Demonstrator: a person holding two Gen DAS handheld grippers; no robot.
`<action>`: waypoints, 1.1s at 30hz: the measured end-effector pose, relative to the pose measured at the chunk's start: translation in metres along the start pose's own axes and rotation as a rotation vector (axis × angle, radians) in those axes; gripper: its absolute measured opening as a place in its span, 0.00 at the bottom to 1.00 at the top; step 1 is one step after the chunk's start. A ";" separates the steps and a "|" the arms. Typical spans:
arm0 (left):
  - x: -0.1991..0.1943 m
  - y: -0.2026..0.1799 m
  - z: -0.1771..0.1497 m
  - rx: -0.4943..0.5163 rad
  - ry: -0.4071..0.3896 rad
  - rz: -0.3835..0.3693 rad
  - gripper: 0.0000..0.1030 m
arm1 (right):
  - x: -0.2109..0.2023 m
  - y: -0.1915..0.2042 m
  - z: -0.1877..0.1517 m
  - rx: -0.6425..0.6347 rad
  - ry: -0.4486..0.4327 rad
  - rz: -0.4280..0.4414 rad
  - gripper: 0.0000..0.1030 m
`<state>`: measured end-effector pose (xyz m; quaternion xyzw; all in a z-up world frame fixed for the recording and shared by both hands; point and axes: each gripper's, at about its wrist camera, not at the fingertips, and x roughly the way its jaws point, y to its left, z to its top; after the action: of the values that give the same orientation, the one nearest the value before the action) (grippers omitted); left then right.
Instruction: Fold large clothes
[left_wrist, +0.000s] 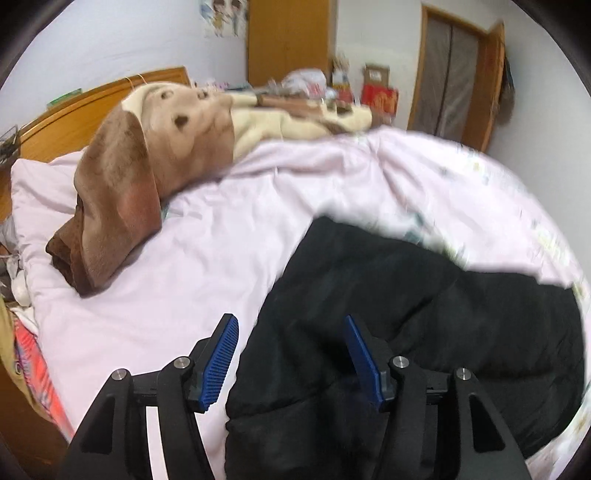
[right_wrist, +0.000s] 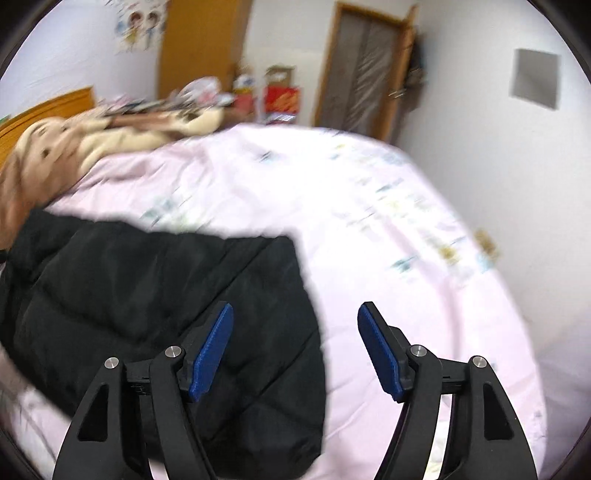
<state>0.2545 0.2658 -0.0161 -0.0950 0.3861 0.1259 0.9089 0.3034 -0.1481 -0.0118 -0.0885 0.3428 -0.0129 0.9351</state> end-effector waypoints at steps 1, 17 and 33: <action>0.000 -0.003 0.004 -0.003 0.001 -0.019 0.58 | -0.001 0.003 0.007 -0.014 -0.020 0.031 0.68; 0.136 -0.031 0.021 0.129 0.233 0.023 0.60 | 0.128 0.029 0.008 -0.036 0.260 0.176 0.68; 0.191 -0.043 0.015 0.138 0.399 0.078 0.60 | 0.202 0.027 -0.003 0.031 0.597 0.237 0.69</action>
<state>0.4055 0.2591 -0.1410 -0.0404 0.5696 0.1127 0.8132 0.4549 -0.1395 -0.1477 -0.0259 0.6098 0.0654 0.7894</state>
